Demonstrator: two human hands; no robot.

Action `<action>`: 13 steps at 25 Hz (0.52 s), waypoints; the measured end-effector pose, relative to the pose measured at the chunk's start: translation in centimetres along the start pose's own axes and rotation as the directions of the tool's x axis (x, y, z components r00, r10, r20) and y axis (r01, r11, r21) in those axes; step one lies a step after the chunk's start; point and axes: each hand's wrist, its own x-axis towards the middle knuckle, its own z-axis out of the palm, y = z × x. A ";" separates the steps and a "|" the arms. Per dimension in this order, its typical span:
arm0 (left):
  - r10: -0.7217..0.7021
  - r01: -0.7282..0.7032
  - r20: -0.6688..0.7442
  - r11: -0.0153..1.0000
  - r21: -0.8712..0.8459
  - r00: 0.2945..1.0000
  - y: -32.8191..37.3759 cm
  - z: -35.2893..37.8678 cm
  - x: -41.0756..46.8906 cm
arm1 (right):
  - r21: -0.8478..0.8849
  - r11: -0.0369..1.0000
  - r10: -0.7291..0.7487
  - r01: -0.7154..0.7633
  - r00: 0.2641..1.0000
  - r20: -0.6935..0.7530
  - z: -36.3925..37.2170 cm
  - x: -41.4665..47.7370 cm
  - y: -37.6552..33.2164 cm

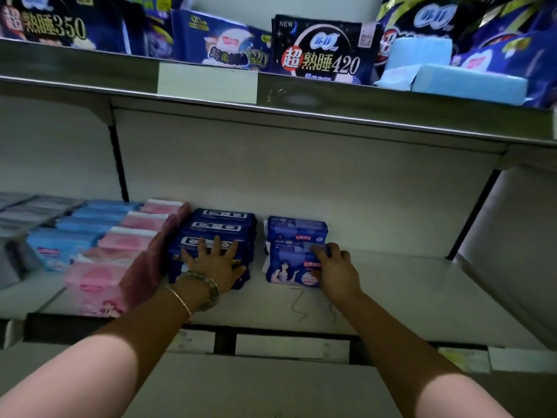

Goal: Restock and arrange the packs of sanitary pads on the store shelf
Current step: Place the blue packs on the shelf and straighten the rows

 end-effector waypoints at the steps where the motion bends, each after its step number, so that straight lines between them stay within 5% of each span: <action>1: 0.004 -0.004 0.019 1.000 0.009 1.000 0.0 0.0 0.1 | -0.006 1.000 -0.005 0.005 1.000 -0.001 0.2 0.5 0.0; 13: 0.021 -0.028 0.123 0.998 0.057 0.992 -0.3 -0.6 0.8 | -0.054 0.998 -0.017 0.018 1.000 0.024 1.0 3.8 -0.3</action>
